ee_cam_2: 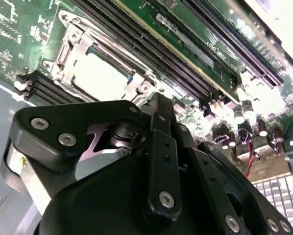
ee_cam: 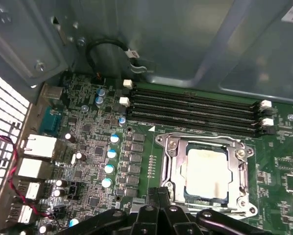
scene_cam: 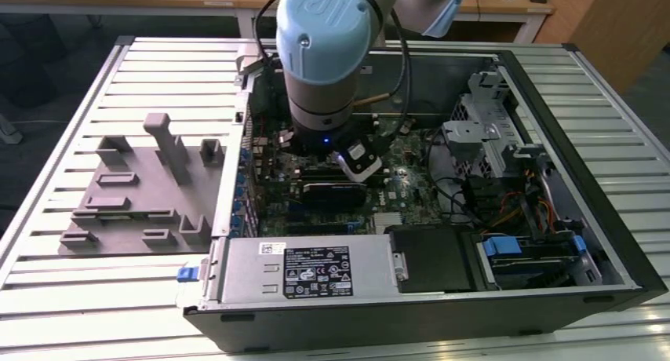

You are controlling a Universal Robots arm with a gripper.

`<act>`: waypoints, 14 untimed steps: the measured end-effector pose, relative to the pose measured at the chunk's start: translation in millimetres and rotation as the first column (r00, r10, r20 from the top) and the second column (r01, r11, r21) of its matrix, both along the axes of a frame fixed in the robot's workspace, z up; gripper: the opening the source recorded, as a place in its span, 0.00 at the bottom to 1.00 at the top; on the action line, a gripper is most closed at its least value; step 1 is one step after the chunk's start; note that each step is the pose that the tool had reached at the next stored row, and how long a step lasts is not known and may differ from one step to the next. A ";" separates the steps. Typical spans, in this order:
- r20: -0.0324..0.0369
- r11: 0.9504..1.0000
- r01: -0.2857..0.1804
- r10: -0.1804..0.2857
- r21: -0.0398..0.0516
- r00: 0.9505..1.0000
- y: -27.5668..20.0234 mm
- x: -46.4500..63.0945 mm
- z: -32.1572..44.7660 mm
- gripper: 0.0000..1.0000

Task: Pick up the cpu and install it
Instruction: 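Install the second cpu locking lever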

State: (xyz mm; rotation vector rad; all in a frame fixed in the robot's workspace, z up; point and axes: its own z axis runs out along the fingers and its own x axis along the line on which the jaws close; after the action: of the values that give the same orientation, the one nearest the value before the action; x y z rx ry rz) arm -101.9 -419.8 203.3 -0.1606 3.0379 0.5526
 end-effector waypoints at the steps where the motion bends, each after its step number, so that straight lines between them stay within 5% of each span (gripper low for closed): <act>1: 0.000 1.000 0.001 -0.001 0.000 1.000 0.0 0.0 1.9 0.11; 8: 0.003 1.000 0.014 -0.014 -0.004 1.000 0.0 0.0 13.0 0.11; 14: 0.004 0.999 0.026 -0.026 -0.043 1.000 3.3 0.7 13.8 0.11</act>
State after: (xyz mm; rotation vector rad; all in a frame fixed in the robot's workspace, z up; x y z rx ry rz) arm -101.2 -416.6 217.1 -0.1230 3.0457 0.4846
